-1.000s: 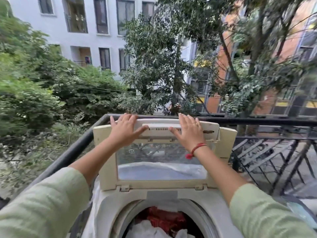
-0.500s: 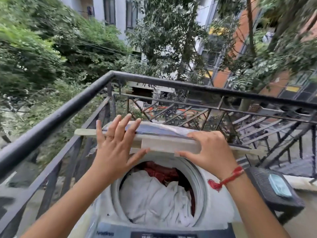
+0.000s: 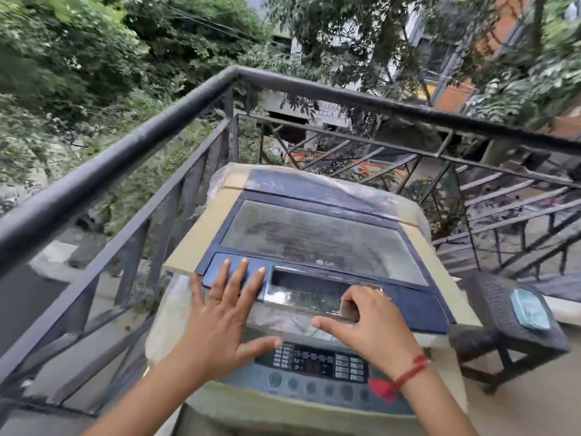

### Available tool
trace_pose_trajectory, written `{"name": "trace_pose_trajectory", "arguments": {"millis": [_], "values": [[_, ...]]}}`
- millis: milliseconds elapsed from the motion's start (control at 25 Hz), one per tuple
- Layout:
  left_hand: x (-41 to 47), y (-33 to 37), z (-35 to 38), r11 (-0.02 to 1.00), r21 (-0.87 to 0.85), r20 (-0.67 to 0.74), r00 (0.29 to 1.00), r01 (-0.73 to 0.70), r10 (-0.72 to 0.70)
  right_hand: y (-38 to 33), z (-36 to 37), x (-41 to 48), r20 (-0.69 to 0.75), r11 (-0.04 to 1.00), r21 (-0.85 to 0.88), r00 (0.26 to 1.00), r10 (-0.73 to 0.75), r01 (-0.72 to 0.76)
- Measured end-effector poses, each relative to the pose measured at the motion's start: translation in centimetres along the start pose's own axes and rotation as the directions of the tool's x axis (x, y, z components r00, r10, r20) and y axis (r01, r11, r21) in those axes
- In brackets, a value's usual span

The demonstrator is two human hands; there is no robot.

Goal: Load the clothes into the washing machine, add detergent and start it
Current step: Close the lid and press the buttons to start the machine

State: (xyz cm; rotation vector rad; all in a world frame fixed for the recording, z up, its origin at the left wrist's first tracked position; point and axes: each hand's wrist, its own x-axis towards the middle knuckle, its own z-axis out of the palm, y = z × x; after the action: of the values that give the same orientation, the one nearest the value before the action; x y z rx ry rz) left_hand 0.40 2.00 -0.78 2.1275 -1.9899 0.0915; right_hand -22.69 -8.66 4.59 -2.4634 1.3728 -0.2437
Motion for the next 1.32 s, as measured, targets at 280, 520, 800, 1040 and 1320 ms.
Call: {"name": "trace_pose_trajectory", "arguments": {"millis": [280, 520, 800, 1040, 1320], "values": [[-2.1, -0.3, 3.0, 1.0, -0.004, 0.162, 0.987, -0.002, 0.003, 1.1, 4.8, -1.5, 0.007, 0.998, -0.066, 1.0, 0.001, -0.001], [-2.8, -1.1, 4.3, 0.998, 0.014, 0.196, 0.979, -0.061, 0.057, 1.9, 7.2, -1.9, -0.001, 0.995, -0.101, 1.0, -0.003, 0.003], [-2.8, -1.4, 4.6, 0.995, 0.023, 0.247, 0.966, -0.092, 0.084, 2.4, 8.8, -4.1, 0.086, 0.993, -0.113, 0.996, 0.027, -0.017], [-2.9, -1.2, 4.1, 0.986, 0.033, 0.264, 0.953, -0.166, 0.152, 2.2, 9.0, -7.4, 0.111, 0.982, -0.139, 0.983, 0.148, -0.132], [-2.9, -1.4, 3.8, 0.957, 0.057, 0.312, 0.915, -0.286, 0.255, 0.8, 8.2, -6.6, 0.208, 0.962, -0.193, 0.95, 0.231, -0.191]]}}
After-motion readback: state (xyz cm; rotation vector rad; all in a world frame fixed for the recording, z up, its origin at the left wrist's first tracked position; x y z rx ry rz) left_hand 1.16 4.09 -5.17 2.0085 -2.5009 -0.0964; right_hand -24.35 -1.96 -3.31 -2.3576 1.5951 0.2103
